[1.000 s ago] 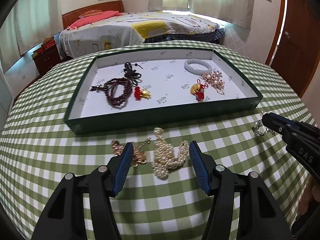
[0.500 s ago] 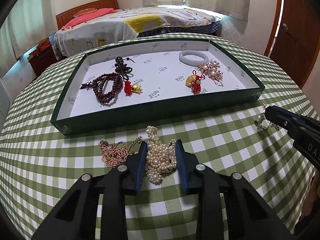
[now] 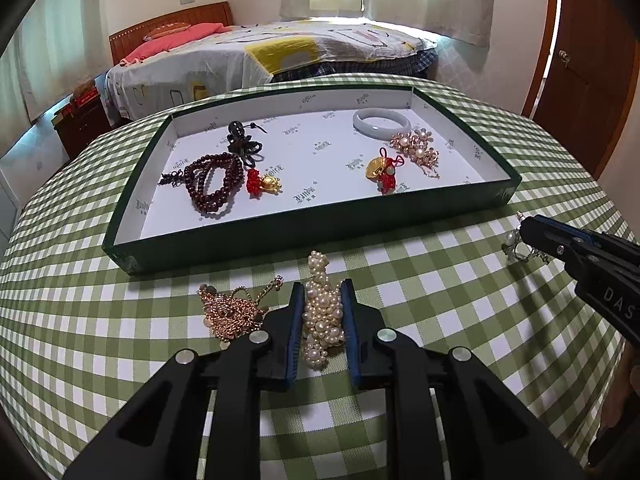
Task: Organize jewelry
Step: 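Grasp the pearl cluster brooch with the left tool while the right tool holds the rhinestone brooch, then carry both brooches over the green box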
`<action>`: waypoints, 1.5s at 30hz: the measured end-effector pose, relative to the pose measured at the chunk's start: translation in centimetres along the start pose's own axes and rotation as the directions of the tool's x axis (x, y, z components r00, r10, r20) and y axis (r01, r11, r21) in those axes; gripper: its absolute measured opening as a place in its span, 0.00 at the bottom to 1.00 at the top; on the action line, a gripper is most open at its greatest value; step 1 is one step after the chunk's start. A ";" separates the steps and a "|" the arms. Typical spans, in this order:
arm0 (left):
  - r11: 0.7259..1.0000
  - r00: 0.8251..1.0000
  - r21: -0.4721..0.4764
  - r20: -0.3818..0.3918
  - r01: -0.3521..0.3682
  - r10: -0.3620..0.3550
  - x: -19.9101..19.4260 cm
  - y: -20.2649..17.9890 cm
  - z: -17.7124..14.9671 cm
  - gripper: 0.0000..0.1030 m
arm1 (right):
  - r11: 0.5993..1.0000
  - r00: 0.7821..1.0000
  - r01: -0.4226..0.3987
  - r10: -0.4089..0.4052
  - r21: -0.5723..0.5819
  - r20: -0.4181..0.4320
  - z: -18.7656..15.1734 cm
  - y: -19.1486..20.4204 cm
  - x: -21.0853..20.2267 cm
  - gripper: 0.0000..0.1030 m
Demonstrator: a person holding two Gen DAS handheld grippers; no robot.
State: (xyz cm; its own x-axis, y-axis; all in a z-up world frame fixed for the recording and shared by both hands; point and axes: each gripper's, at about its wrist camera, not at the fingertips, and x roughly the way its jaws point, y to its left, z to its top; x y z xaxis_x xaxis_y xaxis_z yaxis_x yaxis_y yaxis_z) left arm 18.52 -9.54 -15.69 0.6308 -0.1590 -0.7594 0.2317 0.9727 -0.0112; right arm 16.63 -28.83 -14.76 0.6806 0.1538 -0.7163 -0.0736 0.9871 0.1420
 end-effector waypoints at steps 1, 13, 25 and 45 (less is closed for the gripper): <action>1.000 1.000 0.001 0.003 0.001 -0.001 -0.1 0.0 0.0 0.19 | 1.000 1.000 0.000 0.000 0.000 0.001 0.0 0.0 -0.1 0.12; 0.999 0.994 -0.008 0.106 0.034 -0.033 -4.0 0.3 1.6 0.18 | 0.999 0.998 -0.053 0.052 0.011 0.045 1.4 0.7 -1.9 0.12; 0.998 0.967 -0.009 0.251 0.056 -0.052 -5.3 1.3 7.0 0.18 | 0.991 0.981 -0.128 0.132 -0.036 0.145 7.0 3.7 -1.6 0.12; 0.994 0.999 -0.100 0.030 0.032 -0.029 7.1 4.8 11.0 0.18 | 0.991 0.991 -0.134 0.133 -0.025 -0.017 10.6 5.7 11.2 0.12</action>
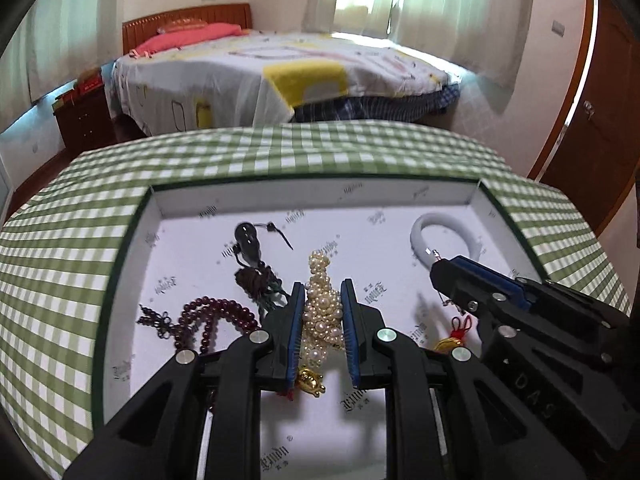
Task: Organize jewelry
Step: 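Carry both brooches over the green box, then release the pearl brooch from the left tool while the right tool releases the rhinestone brooch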
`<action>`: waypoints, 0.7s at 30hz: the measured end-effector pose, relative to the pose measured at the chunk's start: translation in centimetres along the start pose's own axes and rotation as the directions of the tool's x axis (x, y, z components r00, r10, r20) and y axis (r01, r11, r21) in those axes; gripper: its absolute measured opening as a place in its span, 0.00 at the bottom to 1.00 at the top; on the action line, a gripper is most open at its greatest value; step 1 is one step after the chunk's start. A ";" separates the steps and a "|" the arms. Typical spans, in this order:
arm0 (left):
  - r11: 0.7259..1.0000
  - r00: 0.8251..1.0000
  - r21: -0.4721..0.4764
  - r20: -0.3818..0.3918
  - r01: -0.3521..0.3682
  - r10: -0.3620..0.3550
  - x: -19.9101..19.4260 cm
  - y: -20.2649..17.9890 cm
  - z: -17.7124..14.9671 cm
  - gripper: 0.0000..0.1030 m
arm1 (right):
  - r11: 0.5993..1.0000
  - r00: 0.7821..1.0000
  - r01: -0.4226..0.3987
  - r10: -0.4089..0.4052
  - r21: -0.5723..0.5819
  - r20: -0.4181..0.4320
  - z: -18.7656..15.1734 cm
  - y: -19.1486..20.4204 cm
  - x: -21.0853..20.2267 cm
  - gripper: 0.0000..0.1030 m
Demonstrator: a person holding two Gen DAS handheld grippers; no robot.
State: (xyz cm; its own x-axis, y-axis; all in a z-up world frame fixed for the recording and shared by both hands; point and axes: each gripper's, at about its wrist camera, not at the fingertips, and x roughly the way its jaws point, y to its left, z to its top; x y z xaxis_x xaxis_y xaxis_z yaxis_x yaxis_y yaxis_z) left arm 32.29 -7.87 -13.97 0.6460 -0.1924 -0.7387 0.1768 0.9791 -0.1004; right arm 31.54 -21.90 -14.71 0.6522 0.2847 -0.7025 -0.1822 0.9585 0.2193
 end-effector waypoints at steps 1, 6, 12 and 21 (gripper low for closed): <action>1.000 1.000 0.004 -0.010 0.000 0.000 0.3 -0.1 0.0 0.18 | 1.000 1.000 -0.001 0.001 0.003 -0.011 -0.1 -0.1 0.3 0.12; 1.000 0.999 0.010 -0.049 0.006 -0.006 1.3 -0.3 -0.1 0.19 | 1.000 0.999 0.015 -0.015 0.009 -0.037 -0.4 -0.4 1.1 0.12; 1.000 0.998 0.006 -0.058 -0.002 0.003 1.4 -0.1 -0.5 0.20 | 1.000 0.998 0.029 -0.028 0.003 -0.054 -0.6 -0.6 1.7 0.18; 0.999 0.999 -0.040 -0.036 0.011 -0.013 0.4 0.6 -0.4 0.38 | 0.999 0.999 0.039 -0.038 0.010 -0.021 -0.5 -1.0 0.3 0.28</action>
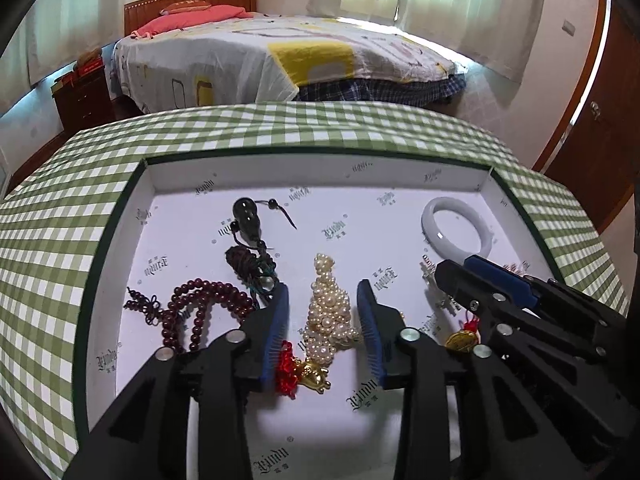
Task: Organize jewelry
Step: 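Release the pearl brooch from the left tool while the right tool releases the rhinestone brooch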
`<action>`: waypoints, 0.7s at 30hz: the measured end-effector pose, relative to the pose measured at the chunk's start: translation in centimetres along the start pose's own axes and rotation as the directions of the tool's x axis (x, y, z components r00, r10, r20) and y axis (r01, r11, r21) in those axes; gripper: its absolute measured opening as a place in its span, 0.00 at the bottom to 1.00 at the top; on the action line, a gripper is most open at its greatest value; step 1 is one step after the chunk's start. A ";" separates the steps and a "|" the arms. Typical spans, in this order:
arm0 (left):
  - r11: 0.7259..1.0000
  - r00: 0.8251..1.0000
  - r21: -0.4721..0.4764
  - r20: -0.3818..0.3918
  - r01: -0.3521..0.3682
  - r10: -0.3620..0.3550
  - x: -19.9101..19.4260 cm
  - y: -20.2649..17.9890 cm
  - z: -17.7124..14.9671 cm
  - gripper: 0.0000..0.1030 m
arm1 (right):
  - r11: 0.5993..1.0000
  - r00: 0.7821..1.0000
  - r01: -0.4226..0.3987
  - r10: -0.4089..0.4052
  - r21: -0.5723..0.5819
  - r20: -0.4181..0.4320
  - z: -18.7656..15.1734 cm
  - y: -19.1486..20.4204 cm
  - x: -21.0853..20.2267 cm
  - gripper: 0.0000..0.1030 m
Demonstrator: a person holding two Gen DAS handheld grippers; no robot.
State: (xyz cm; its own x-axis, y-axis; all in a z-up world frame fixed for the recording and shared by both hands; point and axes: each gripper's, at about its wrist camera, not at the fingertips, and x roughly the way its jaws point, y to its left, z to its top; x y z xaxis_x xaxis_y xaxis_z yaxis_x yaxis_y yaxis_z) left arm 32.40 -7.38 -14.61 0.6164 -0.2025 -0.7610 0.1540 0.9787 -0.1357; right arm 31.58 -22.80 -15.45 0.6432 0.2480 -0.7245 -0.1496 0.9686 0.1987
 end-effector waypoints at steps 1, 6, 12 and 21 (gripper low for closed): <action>1.000 1.000 0.000 0.005 0.000 0.000 -0.1 0.0 0.0 0.39 | 1.000 1.000 0.001 -0.001 -0.001 0.005 0.1 -0.1 -0.2 0.28; 1.000 0.999 -0.003 0.044 -0.009 0.009 -1.4 0.0 0.4 0.53 | 1.000 0.999 0.016 -0.016 0.000 0.035 0.5 -0.2 -1.7 0.33; 1.000 0.996 -0.001 0.086 -0.008 0.008 -3.3 -0.1 0.2 0.60 | 0.999 0.997 0.038 -0.037 -0.016 0.067 0.4 0.0 -3.5 0.41; 0.999 0.991 -0.014 0.128 -0.032 0.034 -6.5 0.5 -1.1 0.61 | 0.998 0.995 0.052 -0.049 -0.030 0.087 -0.4 0.3 -5.8 0.45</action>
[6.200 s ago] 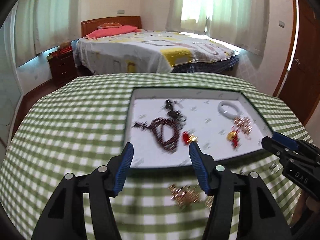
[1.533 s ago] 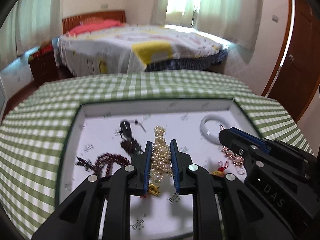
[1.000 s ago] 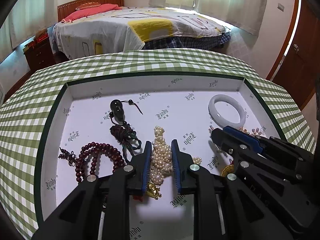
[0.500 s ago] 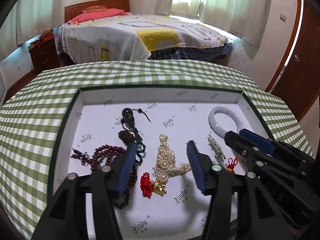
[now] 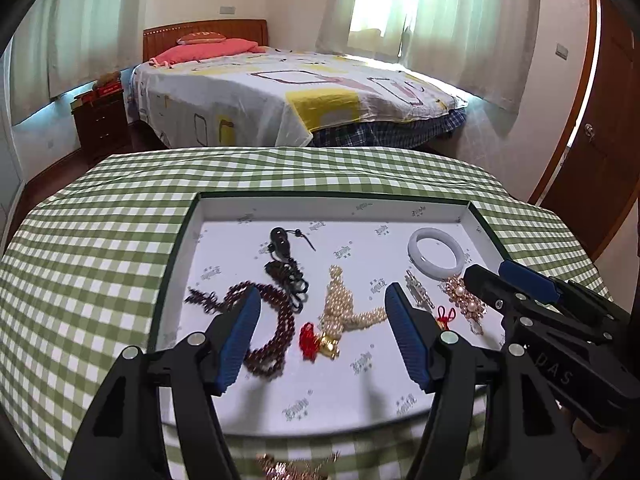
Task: Organize jewelry
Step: 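Release the pearl brooch from the left tool while the right tool releases the rhinestone brooch, then move both tools back toward the ring and gold brooch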
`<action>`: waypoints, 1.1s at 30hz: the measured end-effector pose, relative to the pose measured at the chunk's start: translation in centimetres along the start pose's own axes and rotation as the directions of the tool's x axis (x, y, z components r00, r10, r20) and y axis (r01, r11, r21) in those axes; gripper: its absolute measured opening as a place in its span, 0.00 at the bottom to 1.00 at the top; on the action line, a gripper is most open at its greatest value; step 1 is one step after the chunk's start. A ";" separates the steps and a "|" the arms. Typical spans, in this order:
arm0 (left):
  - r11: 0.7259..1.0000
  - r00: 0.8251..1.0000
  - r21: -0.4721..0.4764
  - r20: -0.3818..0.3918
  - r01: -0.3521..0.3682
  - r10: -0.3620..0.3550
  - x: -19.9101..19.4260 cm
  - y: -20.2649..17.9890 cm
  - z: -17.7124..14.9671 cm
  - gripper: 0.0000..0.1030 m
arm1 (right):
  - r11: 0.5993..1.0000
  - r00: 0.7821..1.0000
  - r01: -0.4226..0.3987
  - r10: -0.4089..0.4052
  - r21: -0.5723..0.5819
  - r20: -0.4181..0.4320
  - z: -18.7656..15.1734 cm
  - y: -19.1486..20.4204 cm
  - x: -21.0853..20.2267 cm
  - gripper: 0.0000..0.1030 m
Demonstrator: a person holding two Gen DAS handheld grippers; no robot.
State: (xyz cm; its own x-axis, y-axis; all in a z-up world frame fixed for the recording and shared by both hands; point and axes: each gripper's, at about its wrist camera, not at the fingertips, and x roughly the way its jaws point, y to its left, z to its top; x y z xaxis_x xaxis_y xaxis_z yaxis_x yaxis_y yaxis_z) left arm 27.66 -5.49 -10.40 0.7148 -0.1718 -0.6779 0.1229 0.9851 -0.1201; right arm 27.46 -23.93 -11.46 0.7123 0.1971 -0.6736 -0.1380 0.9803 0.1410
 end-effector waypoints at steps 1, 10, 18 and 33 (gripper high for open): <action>1.000 1.000 0.001 0.004 -0.004 0.004 -0.3 0.1 -0.1 0.61 | 1.000 1.000 0.001 -0.001 -0.002 0.000 -0.2 0.1 -0.3 0.46; 0.999 0.998 0.001 0.021 -0.054 0.054 -2.7 1.0 -2.1 0.69 | 1.000 1.000 0.018 -0.018 -0.020 -0.009 -2.5 0.5 -2.5 0.53; 0.995 0.994 -0.003 0.026 -0.102 0.102 -5.1 1.9 -4.3 0.74 | 0.999 0.999 0.034 -0.034 -0.021 -0.011 -5.0 -0.1 -5.3 0.62; 0.987 0.990 -0.070 -0.005 -0.143 0.143 -8.7 4.8 -8.8 0.74 | 0.996 0.993 0.083 -0.081 0.016 -0.081 -10.0 -3.2 -7.5 0.65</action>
State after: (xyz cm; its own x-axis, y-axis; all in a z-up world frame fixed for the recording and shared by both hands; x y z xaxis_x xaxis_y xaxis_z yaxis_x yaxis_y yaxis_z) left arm 15.97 0.71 -11.50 0.7214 -0.0295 -0.6919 -0.0286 0.9970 -0.0723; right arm 15.70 -28.45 -14.13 0.6631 0.1170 -0.7393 -0.0678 0.9930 0.0964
